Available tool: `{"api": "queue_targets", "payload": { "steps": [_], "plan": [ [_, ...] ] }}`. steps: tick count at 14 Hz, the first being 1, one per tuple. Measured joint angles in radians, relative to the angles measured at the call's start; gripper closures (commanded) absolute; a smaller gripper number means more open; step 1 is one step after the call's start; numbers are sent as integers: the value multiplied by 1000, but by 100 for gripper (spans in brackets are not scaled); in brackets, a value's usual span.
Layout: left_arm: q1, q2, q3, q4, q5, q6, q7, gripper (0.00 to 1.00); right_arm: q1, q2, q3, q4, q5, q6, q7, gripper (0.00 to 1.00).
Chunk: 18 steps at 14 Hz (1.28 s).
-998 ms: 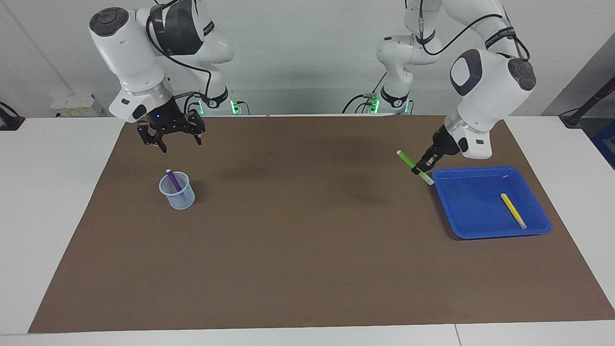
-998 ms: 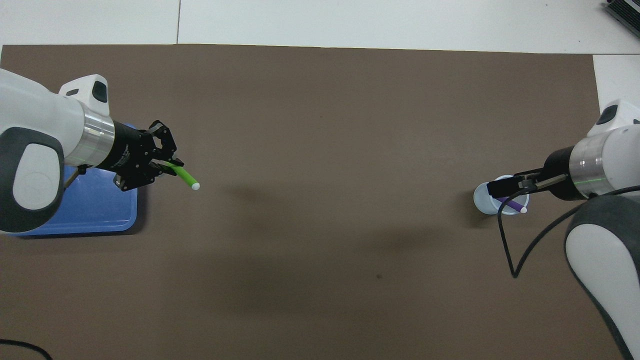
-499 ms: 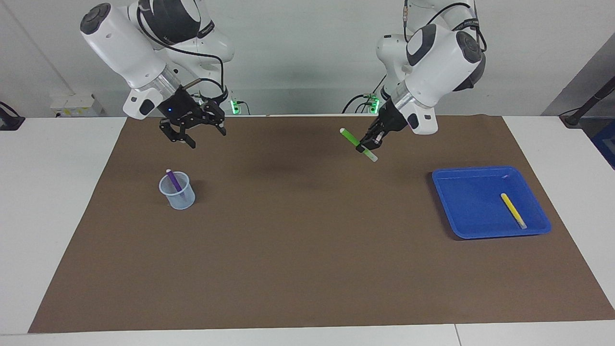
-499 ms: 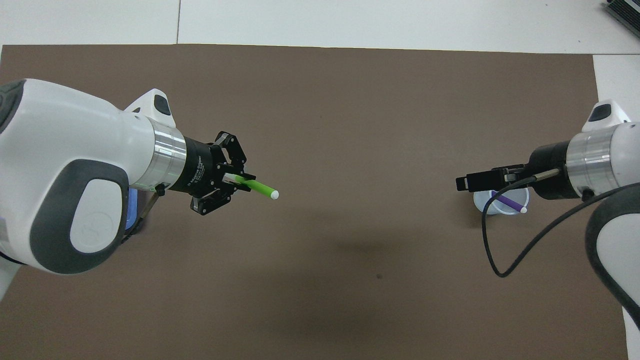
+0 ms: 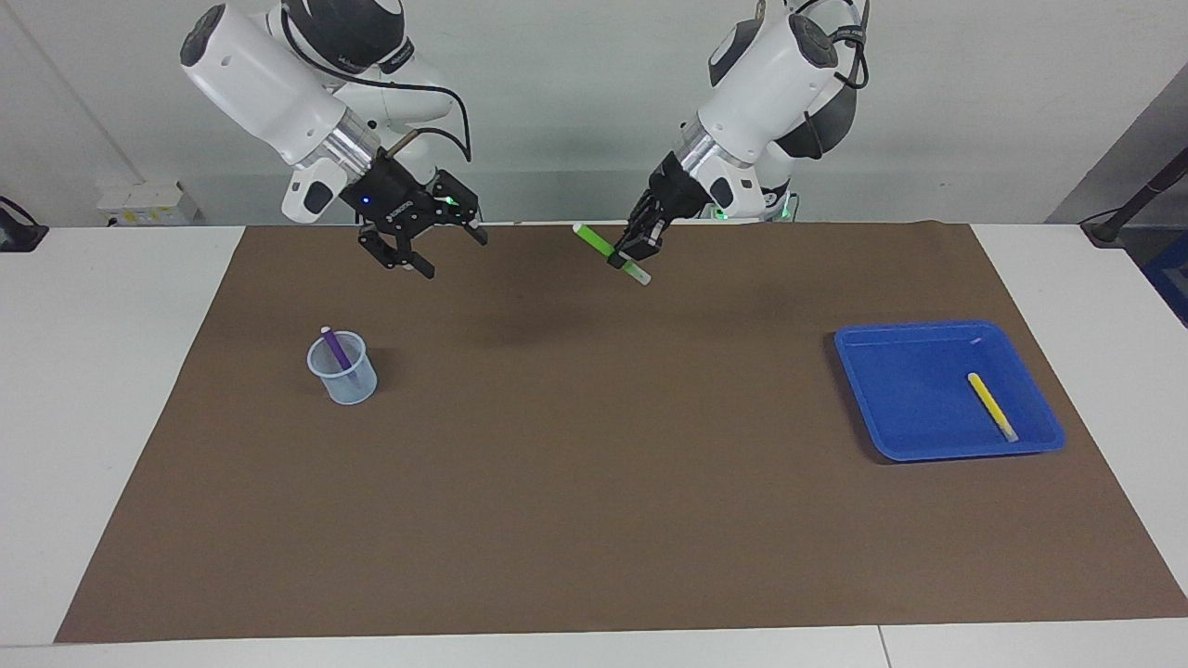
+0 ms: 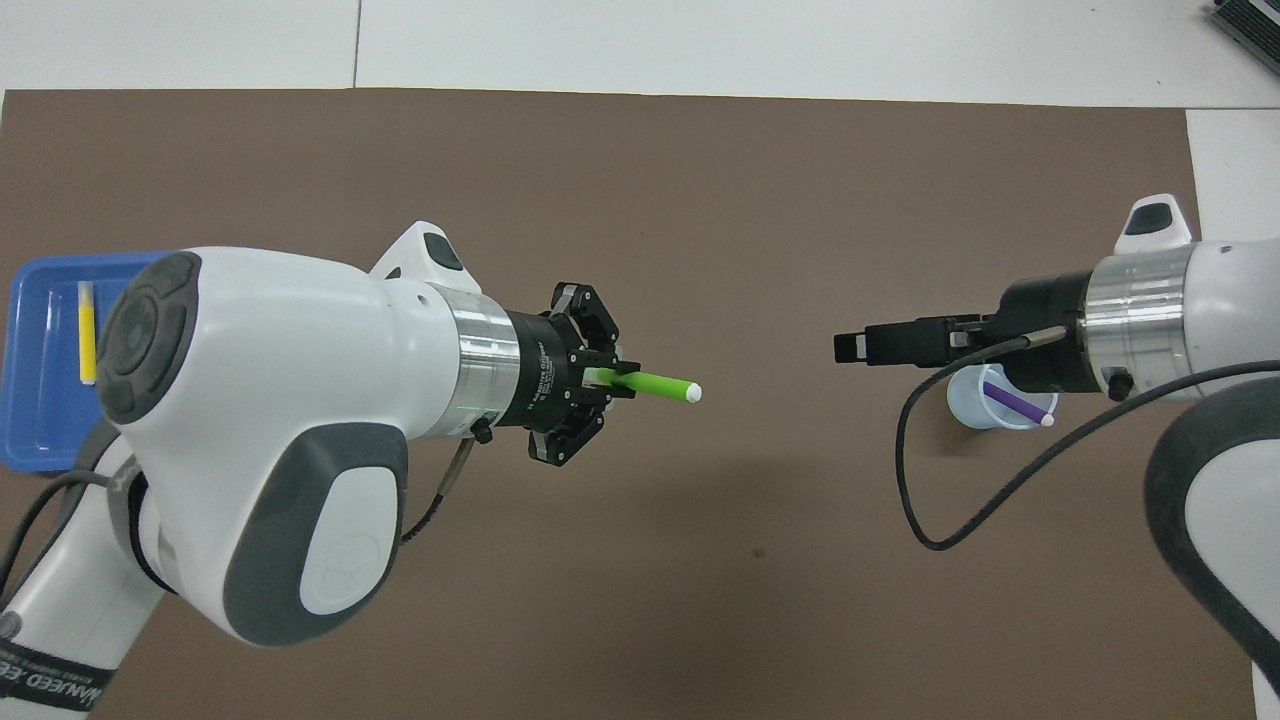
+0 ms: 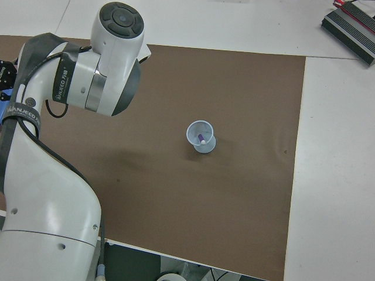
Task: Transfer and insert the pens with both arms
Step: 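Carry the green pen toward the right gripper while the right gripper approaches, then close the right gripper on the green pen and open the left gripper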
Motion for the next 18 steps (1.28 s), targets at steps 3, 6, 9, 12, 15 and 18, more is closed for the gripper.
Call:
{"api": "queue_targets", "payload": {
  "steps": [3,6,9,12,15,18],
  "plan": [
    [-25,0,0,-7,-35,75,-54,100,33,0,1,0,60,32,27,0],
    [-51,1,0,-30,-39,171,-114,100,34,0,3,0,110,33,28,0],
    [-70,1,0,-43,-41,207,-145,100,35,0,20,0,159,35,29,2],
    [-80,1,0,-44,-42,246,-179,100,70,0,33,0,165,78,69,14],
    [-91,2,0,-50,-42,282,-206,100,102,0,37,0,165,114,99,31],
    [-91,2,0,-53,-42,285,-208,100,103,0,37,0,165,116,99,39]
  ]
}}
